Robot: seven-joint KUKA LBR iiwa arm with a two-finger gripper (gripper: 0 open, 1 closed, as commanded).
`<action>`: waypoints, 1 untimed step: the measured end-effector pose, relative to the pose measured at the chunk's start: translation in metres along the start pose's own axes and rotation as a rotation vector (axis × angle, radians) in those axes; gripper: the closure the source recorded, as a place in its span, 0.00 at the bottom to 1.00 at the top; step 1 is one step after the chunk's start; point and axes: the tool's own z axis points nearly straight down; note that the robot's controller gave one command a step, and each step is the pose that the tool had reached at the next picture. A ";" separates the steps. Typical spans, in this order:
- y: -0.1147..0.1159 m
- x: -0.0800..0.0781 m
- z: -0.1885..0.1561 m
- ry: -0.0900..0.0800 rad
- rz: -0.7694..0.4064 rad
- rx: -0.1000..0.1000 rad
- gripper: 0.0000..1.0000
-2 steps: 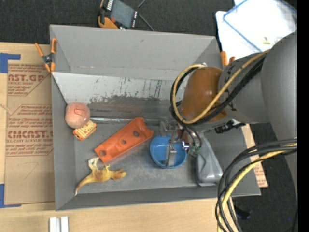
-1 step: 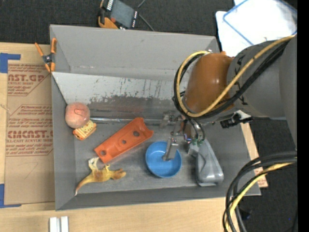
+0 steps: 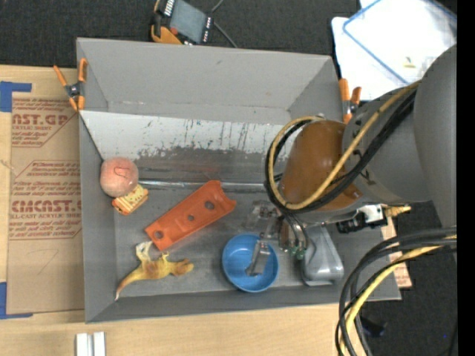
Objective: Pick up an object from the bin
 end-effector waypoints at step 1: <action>-0.001 -0.017 0.029 -0.018 0.070 -0.005 0.00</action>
Offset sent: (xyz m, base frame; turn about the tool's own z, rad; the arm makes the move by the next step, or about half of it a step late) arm -0.0234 0.0268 -0.0283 -0.0399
